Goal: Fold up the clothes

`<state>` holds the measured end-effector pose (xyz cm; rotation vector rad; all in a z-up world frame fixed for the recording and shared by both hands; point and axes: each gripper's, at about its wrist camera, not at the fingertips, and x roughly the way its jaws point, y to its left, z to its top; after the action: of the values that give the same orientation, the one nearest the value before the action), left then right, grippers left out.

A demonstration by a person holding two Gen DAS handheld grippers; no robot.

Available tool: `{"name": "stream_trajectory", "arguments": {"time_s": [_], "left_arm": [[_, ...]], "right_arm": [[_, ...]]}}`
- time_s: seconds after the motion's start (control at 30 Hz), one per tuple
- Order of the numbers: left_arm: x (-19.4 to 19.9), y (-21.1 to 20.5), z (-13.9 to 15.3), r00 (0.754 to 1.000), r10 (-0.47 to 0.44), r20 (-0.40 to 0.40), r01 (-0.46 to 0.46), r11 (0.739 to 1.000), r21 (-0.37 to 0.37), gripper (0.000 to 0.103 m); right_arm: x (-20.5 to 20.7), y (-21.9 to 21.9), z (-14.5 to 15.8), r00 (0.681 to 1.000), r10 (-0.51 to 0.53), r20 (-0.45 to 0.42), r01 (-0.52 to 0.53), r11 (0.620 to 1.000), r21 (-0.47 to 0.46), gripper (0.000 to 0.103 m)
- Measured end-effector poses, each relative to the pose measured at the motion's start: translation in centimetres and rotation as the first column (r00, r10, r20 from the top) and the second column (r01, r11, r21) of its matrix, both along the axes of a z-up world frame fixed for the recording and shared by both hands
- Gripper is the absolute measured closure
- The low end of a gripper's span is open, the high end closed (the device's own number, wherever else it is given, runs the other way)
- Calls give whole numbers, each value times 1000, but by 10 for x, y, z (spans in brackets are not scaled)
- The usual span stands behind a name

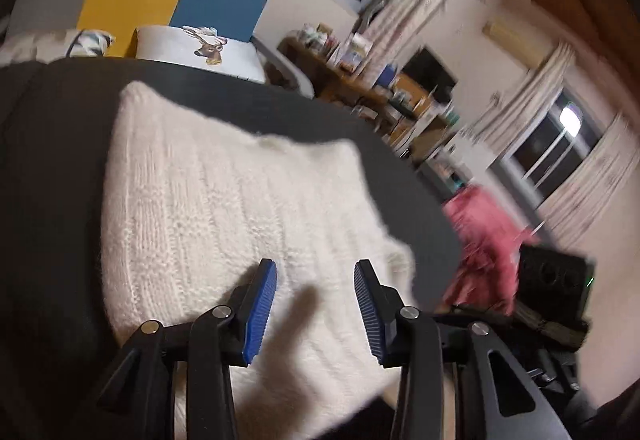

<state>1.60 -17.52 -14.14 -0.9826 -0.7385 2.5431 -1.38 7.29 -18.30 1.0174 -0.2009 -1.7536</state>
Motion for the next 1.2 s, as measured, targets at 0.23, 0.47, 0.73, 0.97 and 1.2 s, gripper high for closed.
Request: {"name": "stream_trajectory", "arguments": {"time_s": [0.23,0.47,0.73,0.97,1.2], "left_arm": [[12,-16,0,998,58,15,-58,998,3,62],[26,-4,5,1000,12,-8,-12,1000,-28,62],[28,-3,16,999,11,-41,-13,999,-40,62],[12,18,-20,991,-72,109,85,989,-117,63],[52,-52,24,998,61,-11,-59,994,88,62]], "right_arm": [[-2,20,-6,999,33,-20,-32,999,26,1],[-11,-1,-16,988,149,51,-144,985,-91,0],[-26,-22,-7,890,448,84,-436,891,-127,0],[-49,-23,-34,869,472,152,-492,858,147,2],[-20,-8,-6,935,354,-26,-339,912,232,2]]}}
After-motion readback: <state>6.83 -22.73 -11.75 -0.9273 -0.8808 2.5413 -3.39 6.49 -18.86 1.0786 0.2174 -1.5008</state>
